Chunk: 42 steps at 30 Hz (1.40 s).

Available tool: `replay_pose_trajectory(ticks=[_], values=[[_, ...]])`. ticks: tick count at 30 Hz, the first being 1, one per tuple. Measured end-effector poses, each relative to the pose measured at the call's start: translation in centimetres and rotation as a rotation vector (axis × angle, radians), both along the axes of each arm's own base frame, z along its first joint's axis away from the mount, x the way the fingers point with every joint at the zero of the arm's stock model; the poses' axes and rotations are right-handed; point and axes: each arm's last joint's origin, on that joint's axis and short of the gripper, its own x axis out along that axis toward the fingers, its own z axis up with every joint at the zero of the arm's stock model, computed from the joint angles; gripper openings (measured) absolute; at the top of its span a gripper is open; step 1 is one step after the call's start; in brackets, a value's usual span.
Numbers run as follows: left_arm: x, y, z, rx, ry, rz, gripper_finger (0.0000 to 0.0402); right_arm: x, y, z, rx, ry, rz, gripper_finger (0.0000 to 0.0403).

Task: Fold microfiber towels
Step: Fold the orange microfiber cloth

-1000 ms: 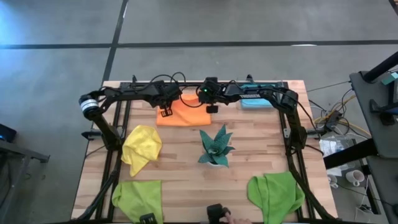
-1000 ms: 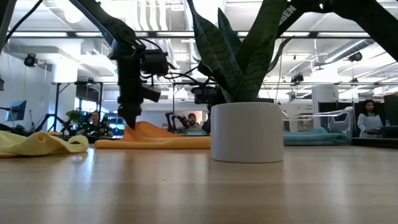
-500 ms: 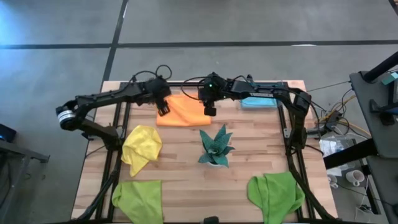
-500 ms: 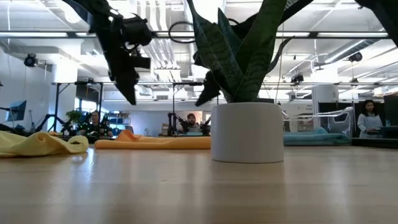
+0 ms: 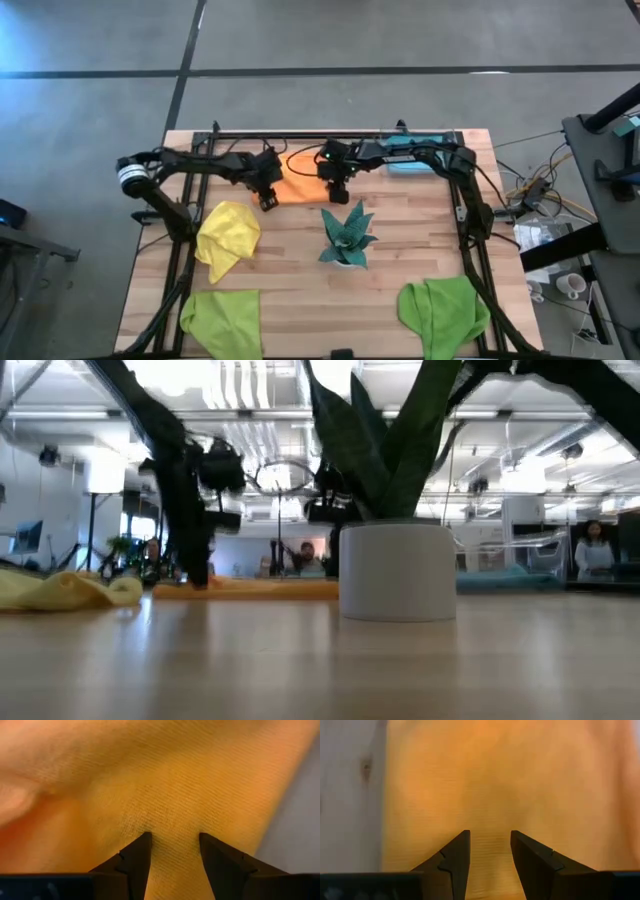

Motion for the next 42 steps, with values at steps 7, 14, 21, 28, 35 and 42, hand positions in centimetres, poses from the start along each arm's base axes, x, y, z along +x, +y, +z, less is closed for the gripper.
replay_pose_trajectory(ticks=[7,14,21,28,35,42], values=[[2.5,-3.0,0.5,-0.144,-0.113,-0.133,0.0156,0.5,0.0,1.6,-0.062,-0.005,0.034,0.0135],[2.6,-4.5,5.9,-0.043,-0.211,-0.237,0.0156,0.1,1.9,5.3,-0.052,-0.001,0.065,0.0130],[1.6,-3.6,6.3,0.122,-0.192,-0.128,0.0156,0.6,2.9,4.0,0.001,-0.040,-0.016,0.0132],[0.5,-4.8,0.0,-0.050,-0.001,-0.019,0.0156,-0.6,3.4,0.1,0.226,0.142,-0.144,0.0128],[2.4,-8.3,-0.7,-0.218,-0.045,-0.174,0.0155,-0.4,2.0,0.0,-0.104,0.175,-0.236,0.0128],[4.6,-9.9,4.8,-0.151,-0.277,-0.274,0.0155,0.0,1.8,5.1,-0.232,0.103,-0.216,0.0128]])
